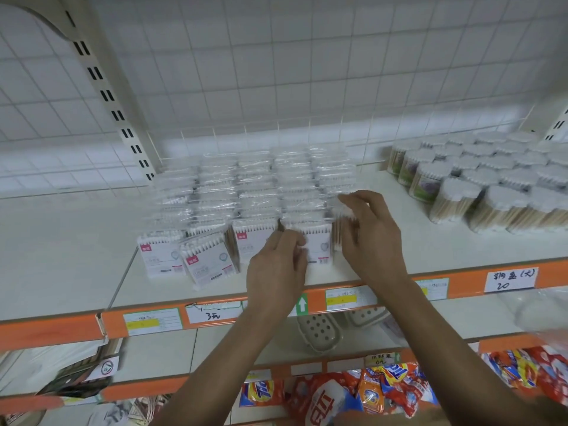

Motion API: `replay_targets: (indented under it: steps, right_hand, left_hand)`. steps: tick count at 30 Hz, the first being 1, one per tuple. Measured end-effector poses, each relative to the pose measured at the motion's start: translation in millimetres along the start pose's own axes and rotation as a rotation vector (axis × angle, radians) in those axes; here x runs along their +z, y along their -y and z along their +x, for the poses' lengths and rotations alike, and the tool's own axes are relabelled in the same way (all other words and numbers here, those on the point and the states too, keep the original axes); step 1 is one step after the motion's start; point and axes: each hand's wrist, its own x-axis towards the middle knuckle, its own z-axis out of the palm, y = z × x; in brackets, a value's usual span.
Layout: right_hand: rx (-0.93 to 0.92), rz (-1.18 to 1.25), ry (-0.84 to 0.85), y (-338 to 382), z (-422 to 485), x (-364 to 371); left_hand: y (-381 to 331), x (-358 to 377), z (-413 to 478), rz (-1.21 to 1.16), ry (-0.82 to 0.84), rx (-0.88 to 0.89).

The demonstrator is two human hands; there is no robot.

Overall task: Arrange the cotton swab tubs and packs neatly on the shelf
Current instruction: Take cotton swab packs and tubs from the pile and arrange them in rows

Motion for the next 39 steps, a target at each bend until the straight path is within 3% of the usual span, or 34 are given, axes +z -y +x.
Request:
replay_targets:
  steps: [8,14,20,25,35,39]
  right_hand:
    - [0.0,-0.094,0.115,-14.8,-10.7,-2.7]
    - [0.062,-0.105,0.103,-25.1,-10.6,-9.2]
    - [-0.022,-0.061,0.099,-31.4,-14.2,-6.7]
    - [-0.05,-0.061,0.23,-33.1,-9.8,-5.4]
    - [0.045,-0.066,0.064,-46.9,-10.6,-29.2]
    - [0.074,0.058,0.132,-51.3,-1.5,-41.1]
  left_hand:
    - [-22.8,19.6,0.0,-0.084,0.146,0.091]
    - [-24.3,24.9,-1.1,-0.052,0.153,0.061]
    - [-34.0,33.3,-1.6,-0.066,0.158,0.041]
    - [-39.7,36.1,-2.1,-0.053,0.161,0.025]
    - [-45.3,38.8,-3.5,-0.056,0.159,-0.021]
    - [-45.5,40.0,-5.4,-0.052,0.145,-0.019]
